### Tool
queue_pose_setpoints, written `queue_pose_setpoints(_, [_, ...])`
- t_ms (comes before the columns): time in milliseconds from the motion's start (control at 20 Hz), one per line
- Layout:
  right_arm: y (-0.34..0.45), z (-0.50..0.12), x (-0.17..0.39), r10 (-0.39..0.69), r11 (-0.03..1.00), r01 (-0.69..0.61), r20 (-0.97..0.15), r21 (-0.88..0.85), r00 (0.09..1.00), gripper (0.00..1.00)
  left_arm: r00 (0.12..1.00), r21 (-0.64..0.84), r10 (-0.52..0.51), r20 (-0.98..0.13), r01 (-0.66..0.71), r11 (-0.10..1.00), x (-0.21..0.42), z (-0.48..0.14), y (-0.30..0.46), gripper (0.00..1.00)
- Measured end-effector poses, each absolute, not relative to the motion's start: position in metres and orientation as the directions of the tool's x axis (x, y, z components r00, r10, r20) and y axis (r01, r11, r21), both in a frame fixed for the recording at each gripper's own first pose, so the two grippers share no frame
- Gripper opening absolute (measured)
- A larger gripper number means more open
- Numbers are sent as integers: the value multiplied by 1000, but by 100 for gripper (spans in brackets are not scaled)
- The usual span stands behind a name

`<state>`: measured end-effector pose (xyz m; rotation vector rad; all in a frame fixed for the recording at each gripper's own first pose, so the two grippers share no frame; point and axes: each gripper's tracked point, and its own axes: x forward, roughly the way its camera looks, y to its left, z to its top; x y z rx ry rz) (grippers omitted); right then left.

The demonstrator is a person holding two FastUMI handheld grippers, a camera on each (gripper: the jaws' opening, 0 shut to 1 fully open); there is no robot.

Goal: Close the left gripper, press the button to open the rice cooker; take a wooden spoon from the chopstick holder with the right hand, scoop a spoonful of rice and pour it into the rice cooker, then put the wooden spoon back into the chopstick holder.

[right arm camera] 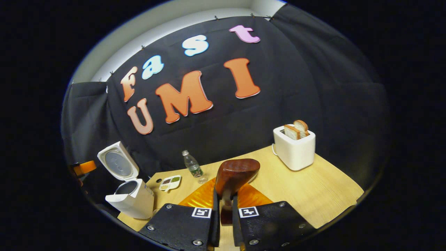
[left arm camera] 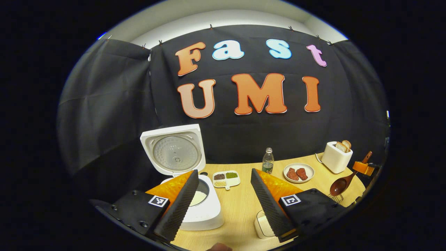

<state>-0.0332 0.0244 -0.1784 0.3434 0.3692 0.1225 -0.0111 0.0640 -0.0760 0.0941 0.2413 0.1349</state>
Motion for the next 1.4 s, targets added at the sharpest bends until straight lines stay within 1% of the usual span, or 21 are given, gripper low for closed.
queue_pose_setpoints(200, [94,-183,-34,298,928,-185,-347,323,889,14,955,107,169,-244,-147,983,-16,-85,87,100])
queue_pose_setpoints(250, [107,-189,-35,321,928,-215,-360,306,876,14,954,112,179,-242,-156,981,-19,-85,94,99])
queue_pose_setpoints(400, [141,-210,-39,360,930,-288,-400,229,843,14,946,119,217,-242,-193,974,-30,-89,115,100])
queue_pose_setpoints(550, [157,-238,-42,359,932,-337,-452,131,817,12,935,110,249,-254,-228,967,-39,-95,130,100])
queue_pose_setpoints(700, [168,-262,-44,334,922,-386,-487,-8,807,13,924,109,273,-269,-252,962,-46,-101,142,100])
queue_pose_setpoints(750, [176,-268,-48,345,909,-416,-497,-36,796,13,921,113,282,-270,-260,959,-48,-102,147,100])
queue_pose_setpoints(900, [186,-281,-50,335,867,-469,-502,-167,797,13,913,121,302,-276,-279,953,-52,-105,160,100])
queue_pose_setpoints(1000, [192,-284,-52,328,847,-483,-496,-223,804,13,910,122,307,-279,-284,951,-53,-105,164,100])
queue_pose_setpoints(1150, [192,-304,-58,307,847,-475,-511,-237,803,11,905,126,314,-287,-289,949,-56,-107,171,99])
queue_pose_setpoints(1200, [194,-307,-58,305,852,-467,-503,-236,809,12,903,127,315,-293,-290,949,-55,-109,171,100])
queue_pose_setpoints(1400, [202,-315,-68,304,863,-452,-482,-227,822,11,893,126,316,-322,-290,949,-55,-118,175,100])
